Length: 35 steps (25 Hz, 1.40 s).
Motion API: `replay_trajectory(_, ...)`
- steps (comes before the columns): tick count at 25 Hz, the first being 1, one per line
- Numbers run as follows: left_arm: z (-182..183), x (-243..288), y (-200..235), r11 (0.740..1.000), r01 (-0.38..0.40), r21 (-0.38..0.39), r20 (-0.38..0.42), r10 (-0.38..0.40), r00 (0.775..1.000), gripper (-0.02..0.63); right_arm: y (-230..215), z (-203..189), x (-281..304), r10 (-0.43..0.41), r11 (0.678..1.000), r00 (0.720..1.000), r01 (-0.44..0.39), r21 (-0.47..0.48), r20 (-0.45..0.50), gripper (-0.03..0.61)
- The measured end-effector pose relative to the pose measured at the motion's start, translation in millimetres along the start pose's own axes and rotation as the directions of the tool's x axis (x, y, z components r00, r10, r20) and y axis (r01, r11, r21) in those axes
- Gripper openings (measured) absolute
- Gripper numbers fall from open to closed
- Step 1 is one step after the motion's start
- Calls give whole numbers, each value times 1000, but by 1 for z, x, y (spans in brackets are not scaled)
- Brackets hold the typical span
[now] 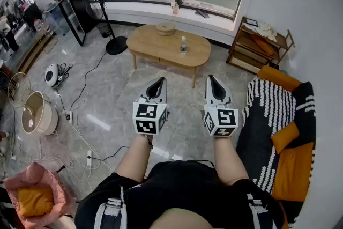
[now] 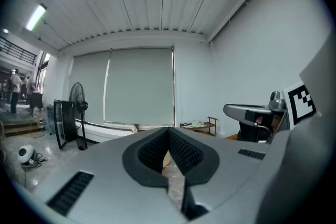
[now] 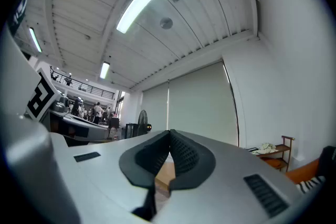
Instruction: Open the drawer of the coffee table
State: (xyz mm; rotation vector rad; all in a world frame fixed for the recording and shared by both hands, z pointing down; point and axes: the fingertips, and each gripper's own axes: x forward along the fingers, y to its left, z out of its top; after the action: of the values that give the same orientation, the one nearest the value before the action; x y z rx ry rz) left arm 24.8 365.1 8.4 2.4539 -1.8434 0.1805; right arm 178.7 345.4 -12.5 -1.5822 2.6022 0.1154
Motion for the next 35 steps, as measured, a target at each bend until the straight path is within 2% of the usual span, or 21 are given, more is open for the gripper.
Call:
replay_trajectory(6,1,-7,-9,1000,0,7,14,0,1000,20,2,-10,-8,15,1000,999,-15,-5,-43,14)
replay_trajectory(14,-1,-15,-12,1000,19,7,24,-19,1000,19,8,-9,-19,11,1000,1000,-11,-9,-29,15)
replay_trajectory(26,-11,-28,29,1000,31,3,32,-31,999,18,43,-13,-5,-10,1000,1000,9,-19,-26,15)
replay_trajectory(30,-13,-22,34,999,42,-15,39,-41,998,18,41,-17,2,-14,1000,1000,14,-23,-21,15)
replay_trajectory(35,-6,-1,40,999,44,12,55,-45,997,19,30,-21,23,-22,1000,1000,22,-12,-2,15)
